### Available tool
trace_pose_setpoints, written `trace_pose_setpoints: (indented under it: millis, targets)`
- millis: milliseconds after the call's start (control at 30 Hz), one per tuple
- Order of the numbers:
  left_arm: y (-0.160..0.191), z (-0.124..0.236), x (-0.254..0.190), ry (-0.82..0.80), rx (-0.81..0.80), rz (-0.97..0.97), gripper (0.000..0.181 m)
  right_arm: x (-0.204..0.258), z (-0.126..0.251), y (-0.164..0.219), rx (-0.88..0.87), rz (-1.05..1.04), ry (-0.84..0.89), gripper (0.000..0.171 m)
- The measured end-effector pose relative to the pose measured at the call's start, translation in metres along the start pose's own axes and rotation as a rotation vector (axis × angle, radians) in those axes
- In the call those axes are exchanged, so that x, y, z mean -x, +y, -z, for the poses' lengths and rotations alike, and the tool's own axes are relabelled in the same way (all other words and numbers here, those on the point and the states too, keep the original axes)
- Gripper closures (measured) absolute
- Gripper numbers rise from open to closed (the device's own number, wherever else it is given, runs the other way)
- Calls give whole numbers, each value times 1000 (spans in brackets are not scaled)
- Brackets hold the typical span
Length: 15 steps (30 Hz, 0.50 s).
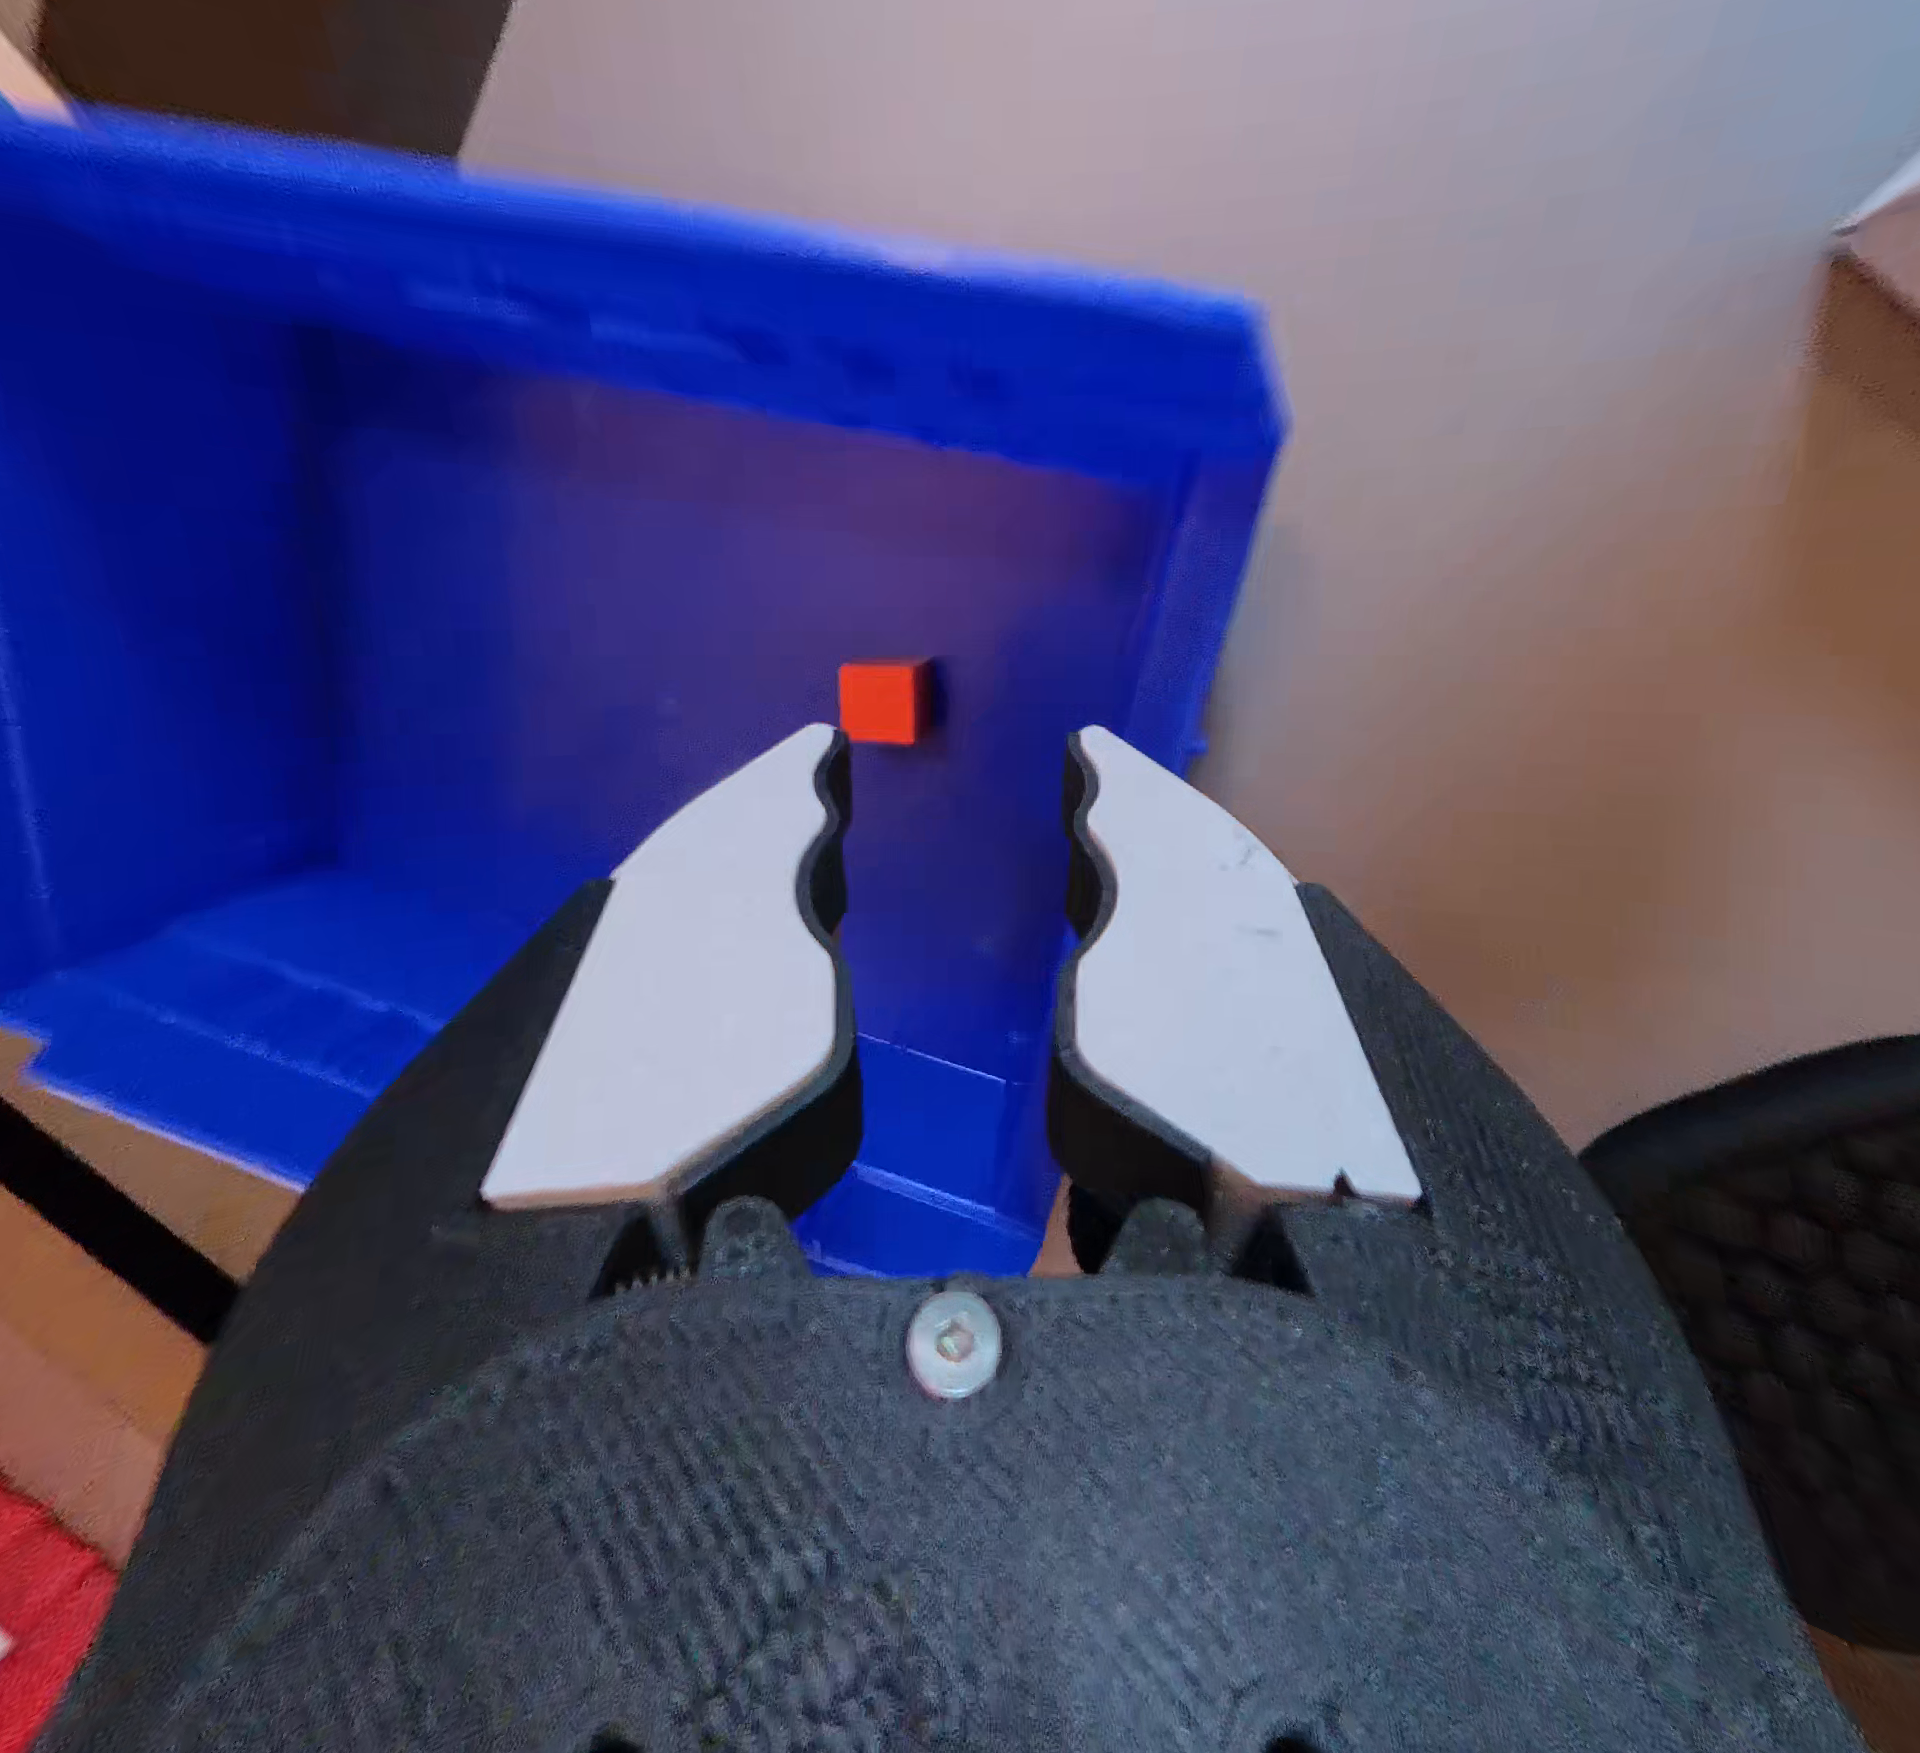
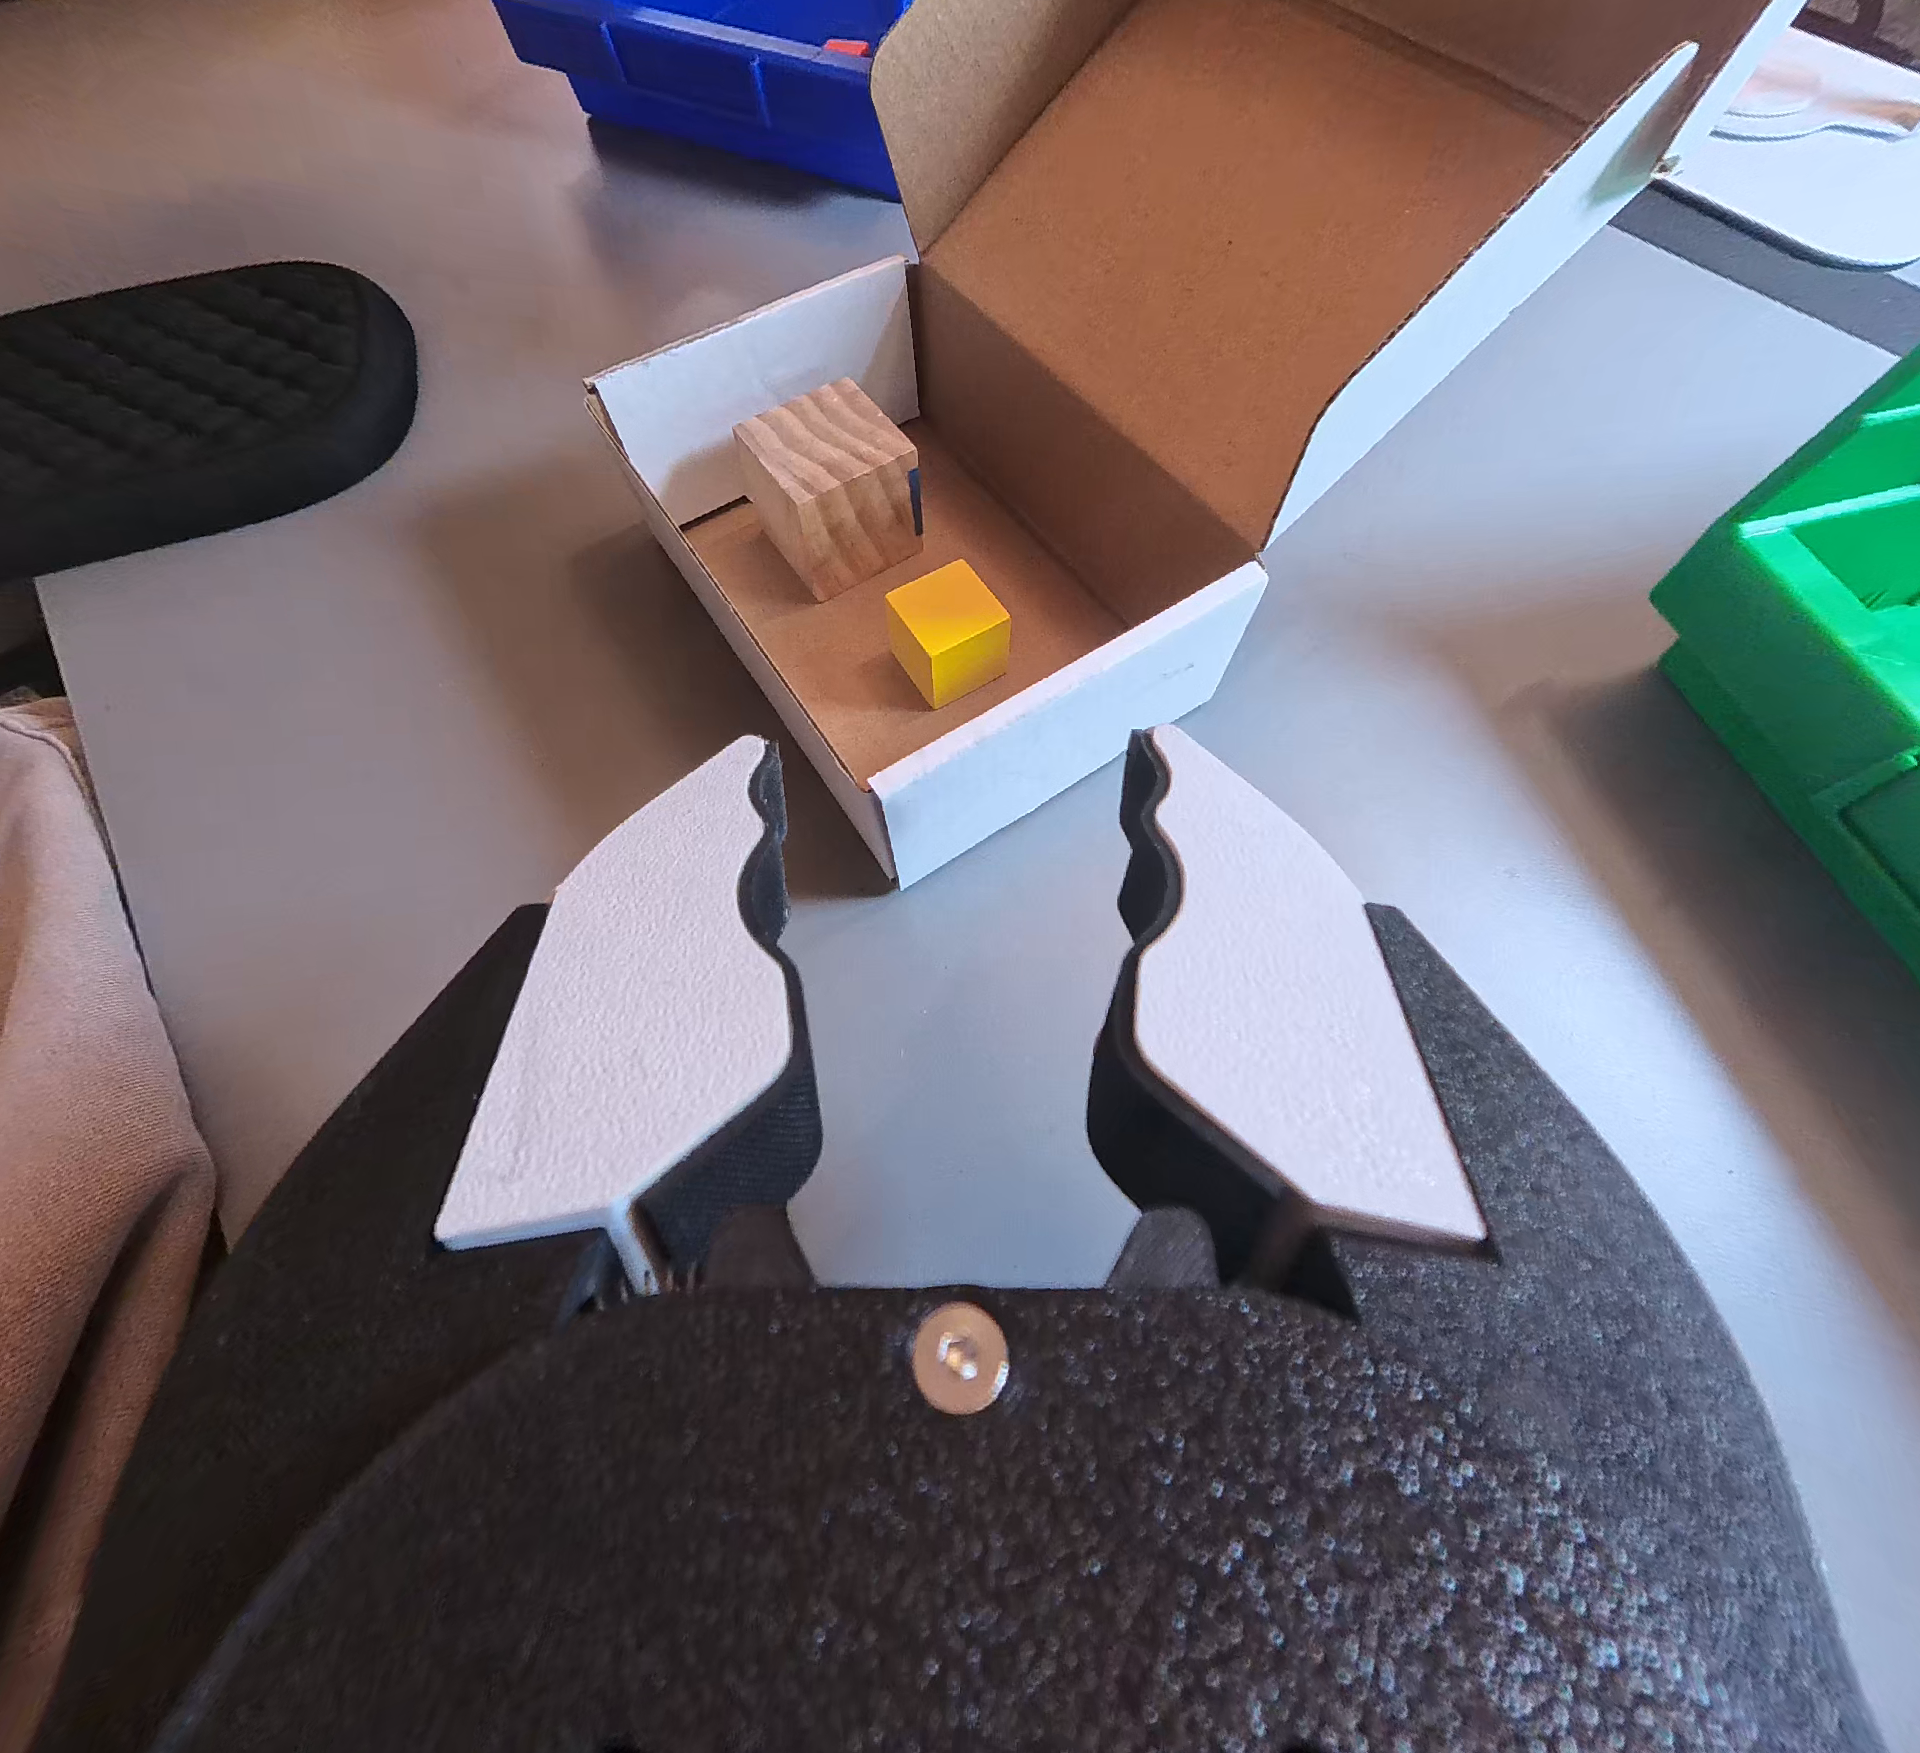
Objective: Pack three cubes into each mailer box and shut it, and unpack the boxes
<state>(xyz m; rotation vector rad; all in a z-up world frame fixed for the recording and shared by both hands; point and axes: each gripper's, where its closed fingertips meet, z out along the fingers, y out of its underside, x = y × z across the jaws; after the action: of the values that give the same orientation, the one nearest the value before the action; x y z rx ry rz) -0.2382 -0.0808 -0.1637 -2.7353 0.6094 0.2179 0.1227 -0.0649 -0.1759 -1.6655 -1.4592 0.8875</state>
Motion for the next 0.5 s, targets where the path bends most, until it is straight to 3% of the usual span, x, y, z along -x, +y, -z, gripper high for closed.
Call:
trace_pose_setpoints:
  millis: [133,333,367,500]
  targets:
    - [26,-34,22,33,23,126,142,0,0,1,-2,-4,0,109]
    - [25,-63,19,59,37,112,150,0,0,2,-2,-5,-11,110]
    - [24,-66,18,57,45,105,160,0,0,2,-3,-4,-10,110]
    - [5,-46,15,34,21,58,161,-1,2,0,-19,-12,-8,111]
